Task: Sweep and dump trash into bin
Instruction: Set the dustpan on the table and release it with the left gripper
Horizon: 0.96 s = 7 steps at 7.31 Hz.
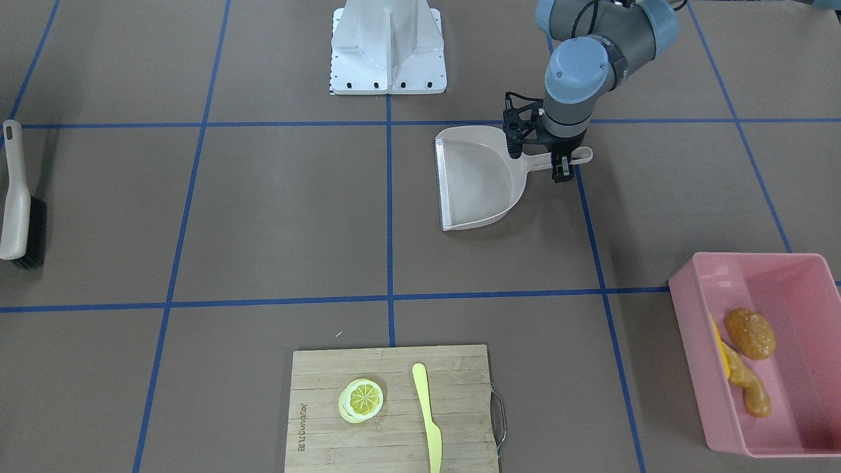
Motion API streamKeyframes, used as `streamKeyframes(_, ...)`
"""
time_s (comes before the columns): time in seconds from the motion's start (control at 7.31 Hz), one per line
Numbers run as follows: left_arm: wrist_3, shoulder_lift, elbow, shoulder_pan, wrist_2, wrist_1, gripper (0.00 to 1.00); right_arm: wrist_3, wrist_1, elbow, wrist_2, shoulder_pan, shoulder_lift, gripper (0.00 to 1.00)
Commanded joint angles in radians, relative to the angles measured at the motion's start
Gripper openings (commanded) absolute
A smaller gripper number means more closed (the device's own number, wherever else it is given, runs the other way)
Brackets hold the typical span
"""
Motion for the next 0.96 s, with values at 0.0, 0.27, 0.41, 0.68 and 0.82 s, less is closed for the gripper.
streamKeyframes(0.0, 0.005, 0.004, -0.015, -0.003, -0.002, -0.004, 0.98, 0.010, 0.005, 0.007, 0.001, 0.000, 0.000, 1.00)
streamKeyframes(0.27, 0.008, 0.009, -0.053, -0.011, -0.005, 0.001, 0.98, 0.013, 0.005, 0.006, -0.001, 0.000, 0.003, 1.00)
streamKeyframes(0.41, 0.008, 0.038, -0.096, -0.017, -0.006, 0.006, 0.98, 0.015, 0.005, 0.010, 0.001, 0.000, 0.004, 1.00)
streamKeyframes(0.68, 0.011, 0.070, -0.152, -0.093, -0.014, 0.068, 0.98, 0.006, 0.007, 0.018, 0.001, 0.006, 0.004, 1.00)
streamKeyframes(0.82, 0.014, 0.070, -0.138, -0.179, -0.044, 0.105, 0.98, 0.001, 0.008, 0.021, 0.004, 0.006, 0.003, 1.00)
